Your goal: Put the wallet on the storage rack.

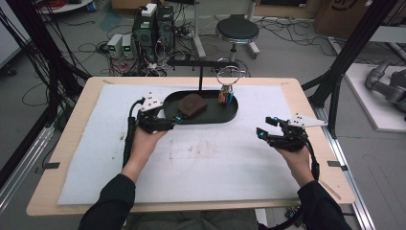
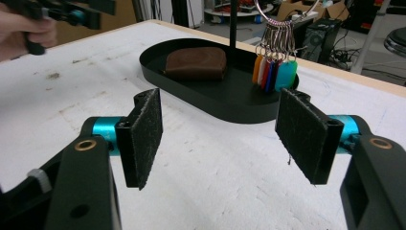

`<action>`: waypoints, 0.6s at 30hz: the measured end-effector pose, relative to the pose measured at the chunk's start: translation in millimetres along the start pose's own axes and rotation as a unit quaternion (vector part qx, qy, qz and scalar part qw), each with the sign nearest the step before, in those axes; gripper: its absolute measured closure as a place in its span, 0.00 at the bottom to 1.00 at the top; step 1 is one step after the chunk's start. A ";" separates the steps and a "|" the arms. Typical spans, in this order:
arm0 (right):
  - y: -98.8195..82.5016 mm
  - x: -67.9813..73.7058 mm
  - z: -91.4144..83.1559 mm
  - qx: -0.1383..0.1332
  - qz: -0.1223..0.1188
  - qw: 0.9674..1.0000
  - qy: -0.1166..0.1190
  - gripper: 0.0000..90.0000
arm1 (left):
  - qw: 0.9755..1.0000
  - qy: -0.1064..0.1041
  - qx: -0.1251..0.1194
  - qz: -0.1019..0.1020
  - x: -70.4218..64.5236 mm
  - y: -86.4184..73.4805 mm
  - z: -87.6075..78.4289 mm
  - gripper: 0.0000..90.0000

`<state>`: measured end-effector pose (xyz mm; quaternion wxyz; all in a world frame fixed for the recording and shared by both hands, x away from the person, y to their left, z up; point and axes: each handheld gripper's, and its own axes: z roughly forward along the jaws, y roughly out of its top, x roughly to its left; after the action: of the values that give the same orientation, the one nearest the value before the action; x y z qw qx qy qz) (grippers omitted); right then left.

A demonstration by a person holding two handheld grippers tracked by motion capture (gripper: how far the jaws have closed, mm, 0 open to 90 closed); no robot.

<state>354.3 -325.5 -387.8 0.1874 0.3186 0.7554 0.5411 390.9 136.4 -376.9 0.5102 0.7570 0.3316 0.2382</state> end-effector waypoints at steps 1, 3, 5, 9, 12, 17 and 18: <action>0.0 0.0 0.6 0.000 -0.001 1.000 0.000 0.38 | 1.000 -0.001 -0.002 0.001 -0.7 -1.5 -5.8 0.30; 0.0 0.5 1.3 0.002 -0.001 1.000 -0.001 0.37 | 1.000 -0.003 -0.007 -0.001 -1.7 -5.2 -16.9 0.30; -0.1 0.8 1.9 0.004 -0.003 1.000 -0.003 0.37 | 1.000 -0.005 -0.008 -0.002 -2.1 -9.3 -27.5 0.30; -0.5 0.1 2.2 0.006 -0.002 1.000 -0.005 0.36 | 1.000 -0.003 -0.013 -0.004 -3.5 -19.5 -48.0 0.30; -0.9 -0.5 2.3 0.009 -0.001 1.000 -0.008 0.35 | 1.000 0.000 -0.013 0.002 -4.7 -27.8 -61.7 0.29; -2.0 -0.9 3.0 0.015 0.000 1.000 -0.011 0.34 | 1.000 0.006 -0.015 0.005 -4.7 -44.5 -79.4 0.29; -2.1 -1.2 3.3 0.016 0.000 1.000 -0.011 0.33 | 1.000 0.008 -0.016 0.003 -4.4 -48.1 -82.0 0.29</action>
<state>356.6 -324.4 -391.0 0.1907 0.3274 0.7616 0.5257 318.2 196.0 -391.9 0.5194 0.7475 0.3296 0.2508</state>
